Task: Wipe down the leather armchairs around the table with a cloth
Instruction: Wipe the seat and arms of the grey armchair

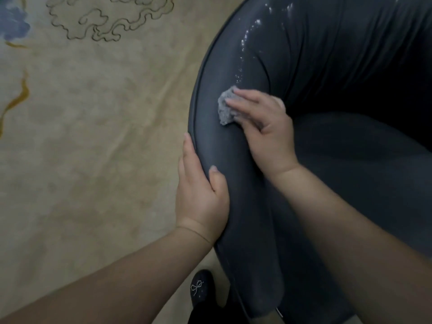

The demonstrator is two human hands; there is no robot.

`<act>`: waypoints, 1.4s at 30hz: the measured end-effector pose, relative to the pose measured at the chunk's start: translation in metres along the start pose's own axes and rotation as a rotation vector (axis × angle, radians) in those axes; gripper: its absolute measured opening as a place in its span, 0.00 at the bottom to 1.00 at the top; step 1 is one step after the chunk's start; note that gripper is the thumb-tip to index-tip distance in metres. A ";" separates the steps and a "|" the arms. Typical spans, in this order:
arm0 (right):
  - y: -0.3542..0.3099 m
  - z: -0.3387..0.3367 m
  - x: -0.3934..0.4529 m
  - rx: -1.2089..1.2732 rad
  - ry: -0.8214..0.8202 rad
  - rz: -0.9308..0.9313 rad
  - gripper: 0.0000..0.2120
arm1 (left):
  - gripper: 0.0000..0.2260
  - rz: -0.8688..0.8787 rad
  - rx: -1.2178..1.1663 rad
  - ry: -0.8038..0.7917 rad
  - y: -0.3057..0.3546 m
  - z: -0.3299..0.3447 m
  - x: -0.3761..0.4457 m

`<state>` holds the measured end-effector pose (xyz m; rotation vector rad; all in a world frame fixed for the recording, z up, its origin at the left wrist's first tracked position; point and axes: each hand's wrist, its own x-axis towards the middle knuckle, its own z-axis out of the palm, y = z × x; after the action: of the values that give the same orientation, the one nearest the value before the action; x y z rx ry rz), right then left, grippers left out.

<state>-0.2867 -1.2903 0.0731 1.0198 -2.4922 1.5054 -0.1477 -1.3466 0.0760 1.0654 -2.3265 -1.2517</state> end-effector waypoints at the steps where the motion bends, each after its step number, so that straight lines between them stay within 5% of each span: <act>1: -0.002 -0.001 -0.014 0.014 0.008 0.036 0.12 | 0.33 -0.003 0.005 -0.001 0.000 -0.001 0.000; 5: -0.012 0.000 -0.052 0.018 0.004 0.005 0.11 | 0.33 -0.016 -0.002 -0.006 -0.001 -0.002 0.000; 9: -0.002 0.008 0.017 -0.116 -0.071 -0.202 0.10 | 0.33 -0.001 0.000 0.005 -0.001 -0.001 0.002; 15: 0.015 -0.002 0.029 -0.040 0.070 0.033 0.13 | 0.33 -0.003 0.015 -0.003 0.001 -0.001 0.001; 21: -0.005 0.010 0.004 -0.015 -0.054 -0.123 0.11 | 0.33 -0.002 0.020 -0.011 0.001 -0.003 0.002; 30: -0.008 -0.007 -0.063 0.002 -0.055 -0.044 0.12 | 0.33 -0.021 0.005 -0.014 0.002 -0.002 0.001; 37: -0.004 0.004 0.005 -0.036 0.016 0.038 0.10 | 0.34 -0.039 0.033 -0.001 0.000 -0.001 0.001; 42: -0.015 -0.007 -0.064 -0.022 -0.080 -0.057 0.10 | 0.33 -0.016 0.046 -0.004 -0.001 -0.002 0.001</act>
<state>-0.2304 -1.2568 0.0649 1.1594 -2.5024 1.4463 -0.1469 -1.3490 0.0759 1.1000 -2.3652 -1.2123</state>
